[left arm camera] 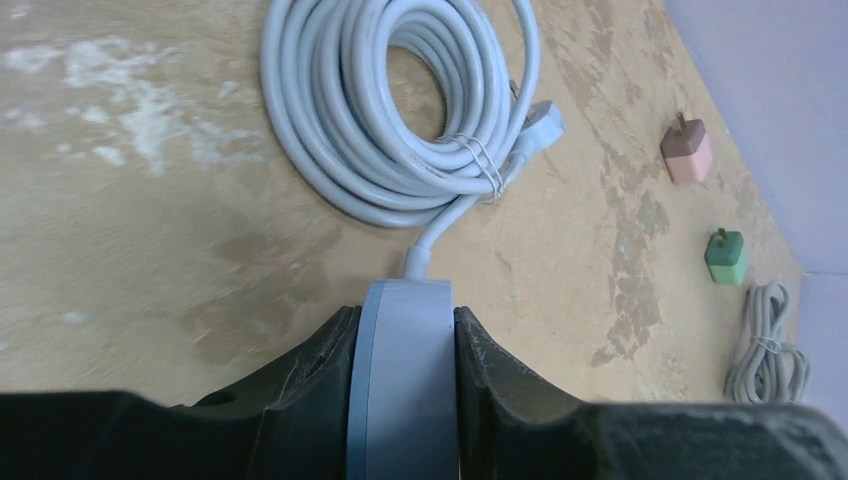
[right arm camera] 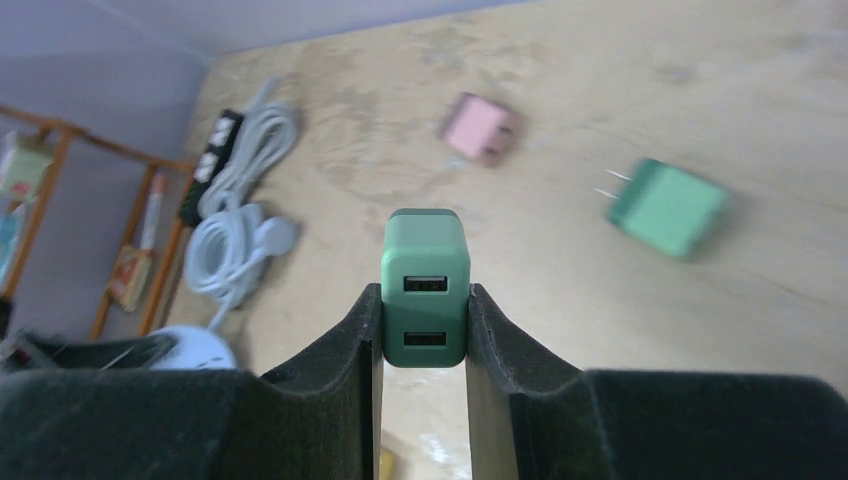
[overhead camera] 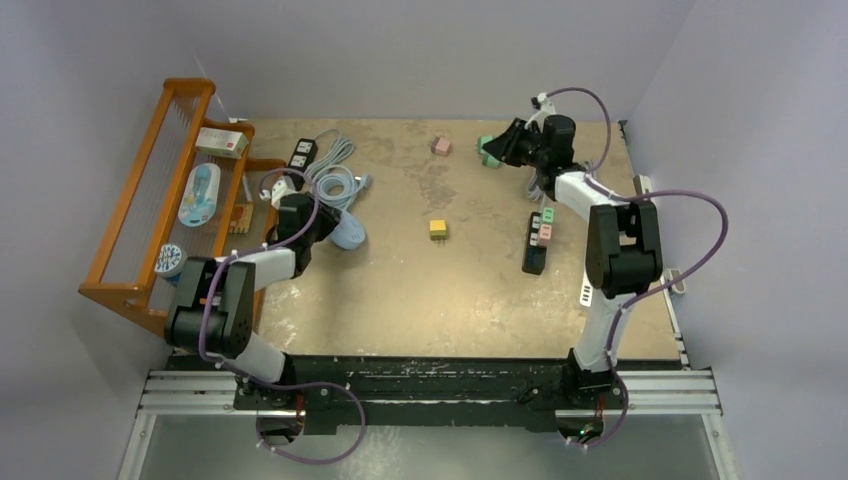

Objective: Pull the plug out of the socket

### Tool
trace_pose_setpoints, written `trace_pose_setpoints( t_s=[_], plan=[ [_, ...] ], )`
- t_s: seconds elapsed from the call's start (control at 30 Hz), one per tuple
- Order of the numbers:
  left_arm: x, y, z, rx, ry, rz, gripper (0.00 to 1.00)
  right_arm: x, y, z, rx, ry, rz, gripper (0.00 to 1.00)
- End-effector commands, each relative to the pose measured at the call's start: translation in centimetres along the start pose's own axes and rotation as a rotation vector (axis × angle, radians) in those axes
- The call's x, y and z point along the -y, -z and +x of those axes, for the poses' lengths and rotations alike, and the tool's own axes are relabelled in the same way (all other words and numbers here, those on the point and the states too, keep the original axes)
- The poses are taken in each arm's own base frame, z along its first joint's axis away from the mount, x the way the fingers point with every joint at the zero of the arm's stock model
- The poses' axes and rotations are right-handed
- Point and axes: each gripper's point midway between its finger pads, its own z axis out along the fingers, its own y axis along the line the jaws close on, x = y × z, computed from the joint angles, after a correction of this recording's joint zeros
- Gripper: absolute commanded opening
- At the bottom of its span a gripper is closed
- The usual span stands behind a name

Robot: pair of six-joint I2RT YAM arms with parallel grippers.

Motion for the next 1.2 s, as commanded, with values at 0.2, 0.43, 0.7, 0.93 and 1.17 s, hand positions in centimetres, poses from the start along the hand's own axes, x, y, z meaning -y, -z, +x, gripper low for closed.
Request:
trace_pose_setpoints(
  t_s=[0.2, 0.43, 0.7, 0.93, 1.17],
  plan=[
    [-9.0, 5.5, 0.5, -0.019, -0.01, -0.431, 0.73, 9.2, -1.6, 2.7, -0.111, -0.167, 0.157, 0.04],
    [-5.9, 8.7, -4.5, 0.074, -0.042, -0.435, 0.78, 11.9, -3.4, 3.7, -0.15, -0.167, 0.213, 0.32],
    [-1.5, 9.6, -6.9, 0.115, -0.026, -0.28, 0.81, 10.0, -1.5, -1.7, -0.068, -0.008, 0.243, 0.79],
    [-0.3, 8.7, -5.9, 0.105, -0.03, -0.225, 0.83, 6.3, 6.1, -5.1, 0.06, 0.096, 0.341, 0.99],
    [2.4, 6.6, -2.8, 0.049, -0.064, -0.107, 0.85, 8.2, 14.1, 3.0, -0.028, 0.012, 0.554, 0.96]
  ],
)
